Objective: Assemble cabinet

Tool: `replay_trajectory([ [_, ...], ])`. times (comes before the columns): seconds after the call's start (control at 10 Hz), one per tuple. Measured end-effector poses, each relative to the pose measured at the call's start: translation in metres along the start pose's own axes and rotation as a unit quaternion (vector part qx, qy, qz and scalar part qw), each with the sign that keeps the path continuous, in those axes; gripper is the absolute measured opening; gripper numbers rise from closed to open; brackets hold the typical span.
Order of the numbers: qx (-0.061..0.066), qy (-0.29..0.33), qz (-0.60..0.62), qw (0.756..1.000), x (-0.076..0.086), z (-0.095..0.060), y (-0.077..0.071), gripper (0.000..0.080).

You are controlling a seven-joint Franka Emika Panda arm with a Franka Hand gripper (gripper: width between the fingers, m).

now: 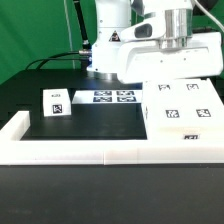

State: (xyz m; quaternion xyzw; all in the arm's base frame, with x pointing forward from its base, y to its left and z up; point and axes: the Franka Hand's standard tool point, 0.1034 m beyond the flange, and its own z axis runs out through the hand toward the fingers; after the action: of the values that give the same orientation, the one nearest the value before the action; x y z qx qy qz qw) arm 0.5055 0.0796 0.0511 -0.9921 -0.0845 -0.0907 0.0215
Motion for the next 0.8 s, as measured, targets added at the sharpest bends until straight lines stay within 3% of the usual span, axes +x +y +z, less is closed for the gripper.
replay_trajectory([
  [0.4,0.001,0.008,-0.014,1.0,0.01,-0.022,0.001,0.0004],
  [0.8,0.013,-0.035,-0.014,0.999,0.019,-0.034,-0.003,0.0004],
])
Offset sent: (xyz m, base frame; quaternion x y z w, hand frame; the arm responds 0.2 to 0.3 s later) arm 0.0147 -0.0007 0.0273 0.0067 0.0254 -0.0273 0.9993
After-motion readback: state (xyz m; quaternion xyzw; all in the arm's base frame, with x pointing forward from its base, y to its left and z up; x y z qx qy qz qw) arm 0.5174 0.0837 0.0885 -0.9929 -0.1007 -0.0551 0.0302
